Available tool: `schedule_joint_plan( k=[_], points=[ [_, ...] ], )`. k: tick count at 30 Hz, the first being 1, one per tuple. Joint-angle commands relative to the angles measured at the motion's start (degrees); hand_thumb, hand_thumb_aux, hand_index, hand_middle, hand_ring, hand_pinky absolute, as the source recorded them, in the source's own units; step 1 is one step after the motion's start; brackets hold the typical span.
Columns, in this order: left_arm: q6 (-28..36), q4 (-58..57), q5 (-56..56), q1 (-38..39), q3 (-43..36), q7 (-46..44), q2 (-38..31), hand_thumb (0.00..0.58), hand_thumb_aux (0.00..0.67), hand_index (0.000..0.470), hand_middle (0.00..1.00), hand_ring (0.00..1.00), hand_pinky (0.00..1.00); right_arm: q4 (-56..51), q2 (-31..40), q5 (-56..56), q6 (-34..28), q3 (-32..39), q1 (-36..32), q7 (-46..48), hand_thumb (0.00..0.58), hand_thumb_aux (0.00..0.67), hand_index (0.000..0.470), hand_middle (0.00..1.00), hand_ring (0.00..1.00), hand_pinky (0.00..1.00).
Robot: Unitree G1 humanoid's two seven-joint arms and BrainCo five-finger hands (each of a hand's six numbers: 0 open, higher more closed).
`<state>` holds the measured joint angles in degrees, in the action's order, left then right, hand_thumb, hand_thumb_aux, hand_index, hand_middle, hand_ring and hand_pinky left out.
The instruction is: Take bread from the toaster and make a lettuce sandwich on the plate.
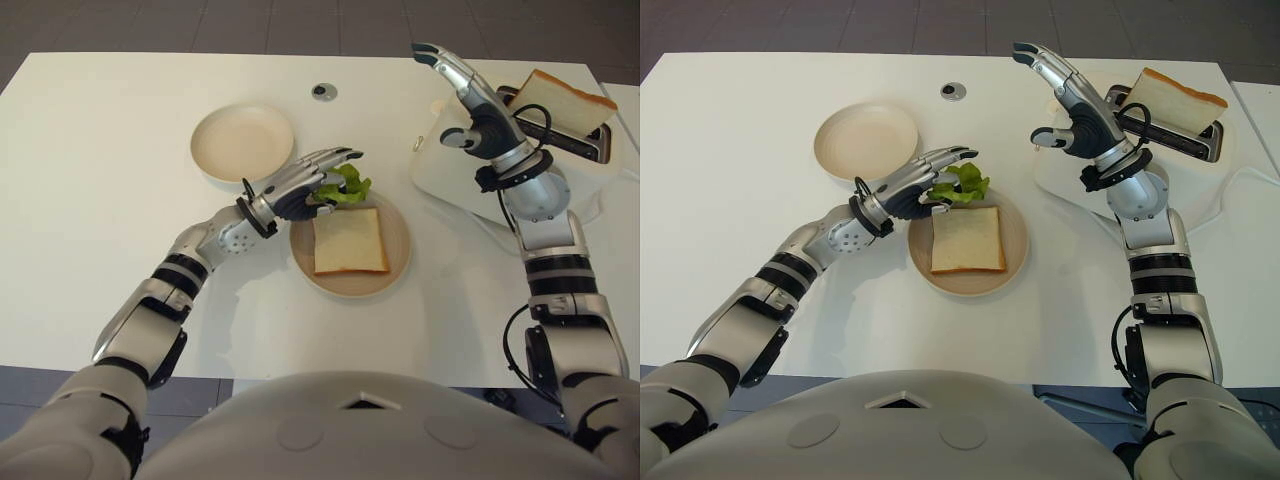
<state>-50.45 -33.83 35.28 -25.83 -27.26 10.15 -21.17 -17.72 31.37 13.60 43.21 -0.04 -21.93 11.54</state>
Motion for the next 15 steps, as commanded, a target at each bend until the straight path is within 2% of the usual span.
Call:
schedule_joint_plan(
  k=[1, 3, 5, 6, 7, 8, 11, 13, 14, 15],
  points=[
    [-1.11, 2.36, -2.19, 2.12, -0.04, -3.57, 0.33, 0.58, 0.67, 0.47, 0.0, 0.0, 0.0, -0.22, 0.33, 0.32, 0.08, 0.13, -0.33, 0.12, 0.0, 0.0, 0.0, 0.0, 0.0, 0.0],
    [-1.71, 3.0, -2.94, 3.06, -0.92, -6.36, 0.28, 0.58, 0.67, 0.47, 0.0, 0.0, 0.0, -0.25, 0.43, 0.28, 0.14, 0.02, -0.27, 0.11, 0.0, 0.0, 0.0, 0.0, 0.0, 0.0],
    [-2.26, 2.75, -2.82, 3.92, -2.27, -9.46, -0.23, 0.559, 0.541, 0.38, 0.0, 0.0, 0.0, -0.08, 0.53, 0.18, 0.06, -0.1, -0.26, 0.16, 0.0, 0.0, 0.0, 0.0, 0.0, 0.0],
    [-2.39, 2.26, -2.83, 4.16, -2.76, -10.83, -0.48, 0.546, 0.507, 0.356, 0.0, 0.0, 0.0, 0.01, 0.55, 0.18, 0.02, -0.13, -0.25, 0.17, 0.0, 0.0, 0.0, 0.0, 0.0, 0.0],
    [-2.35, 1.96, -3.32, 4.44, -3.01, -12.21, -0.59, 0.541, 0.497, 0.348, 0.0, 0.0, 0.0, 0.05, 0.56, 0.19, -0.01, -0.14, -0.25, 0.19, 0.0, 0.0, 0.0, 0.0, 0.0, 0.0],
    [-2.24, 1.85, -3.78, 4.62, -3.05, -13.28, -0.61, 0.521, 0.457, 0.321, 0.0, 0.0, 0.0, 0.04, 0.56, 0.22, -0.02, -0.14, -0.25, 0.2, 0.0, 0.0, 0.0, 0.0, 0.0, 0.0],
    [-2.67, 2.77, -5.42, 5.28, -2.7, -15.81, -0.85, 0.505, 0.428, 0.3, 0.0, 0.0, 0.0, 0.41, 0.67, 0.06, -0.13, -0.27, -0.04, 0.34, 0.0, 0.0, 0.0, 0.0, 0.0, 0.0],
    [-3.07, 3.27, -6.96, 5.6, -2.41, -17.25, -0.83, 0.47, 0.378, 0.265, 0.0, 0.0, 0.0, 0.52, 0.71, 0.05, -0.16, -0.32, 0.05, 0.37, 0.0, 0.0, 0.0, 0.0, 0.0, 0.0],
    [-2.96, 3.38, -7.41, 5.71, -2.21, -17.74, -0.78, 0.265, 0.176, 0.123, 0.0, 0.0, 0.0, 0.58, 0.74, 0.08, -0.2, -0.32, 0.08, 0.38, 0.0, 0.0, 0.0, 0.0, 0.0, 0.0],
    [-2.77, 3.32, -7.52, 5.7, -1.91, -17.87, -0.73, 0.0, 0.0, 0.0, 0.0, 0.0, 0.0, 0.71, 0.77, 0.09, -0.26, -0.34, 0.12, 0.41, 0.0, 0.0, 0.0, 0.0, 0.0, 0.0]
  ],
)
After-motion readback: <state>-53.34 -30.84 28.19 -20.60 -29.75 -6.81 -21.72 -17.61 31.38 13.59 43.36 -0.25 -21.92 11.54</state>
